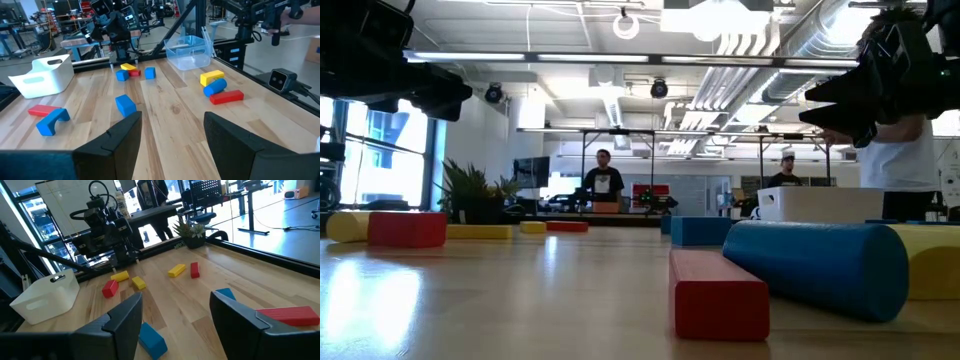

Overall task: Sort & place blocks by color
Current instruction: Put the blue block into the top white bin

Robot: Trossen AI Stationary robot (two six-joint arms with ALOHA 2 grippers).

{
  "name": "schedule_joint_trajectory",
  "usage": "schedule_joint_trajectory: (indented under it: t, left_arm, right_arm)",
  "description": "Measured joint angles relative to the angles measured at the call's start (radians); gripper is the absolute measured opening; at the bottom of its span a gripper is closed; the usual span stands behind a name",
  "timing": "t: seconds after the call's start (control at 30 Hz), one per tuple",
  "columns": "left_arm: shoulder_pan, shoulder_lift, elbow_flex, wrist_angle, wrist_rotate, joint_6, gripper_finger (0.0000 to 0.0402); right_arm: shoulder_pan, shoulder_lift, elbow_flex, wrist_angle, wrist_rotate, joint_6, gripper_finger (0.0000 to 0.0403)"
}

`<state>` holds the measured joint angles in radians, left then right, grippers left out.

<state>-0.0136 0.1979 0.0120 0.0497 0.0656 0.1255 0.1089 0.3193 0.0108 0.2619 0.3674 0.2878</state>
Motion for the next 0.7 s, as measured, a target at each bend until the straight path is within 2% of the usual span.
schedule_joint_trajectory:
  t: [0.17, 0.4, 0.7]
  left_arm:
    - [0.000, 0.000, 0.000, 0.000, -0.002, 0.000, 0.0202]
    - [0.000, 0.000, 0.000, 0.000, -0.002, -0.001, 0.0202]
    - [0.000, 0.000, 0.000, 0.001, -0.002, 0.000, 0.0202]
  right_arm:
    - [0.000, 0.000, 0.000, 0.001, 0.008, 0.003, 0.0217]
    - [0.000, 0.000, 0.000, 0.040, 0.021, 0.160, 0.0217]
    - [0.000, 0.000, 0.000, 0.150, 0.026, 0.135, 0.0217]
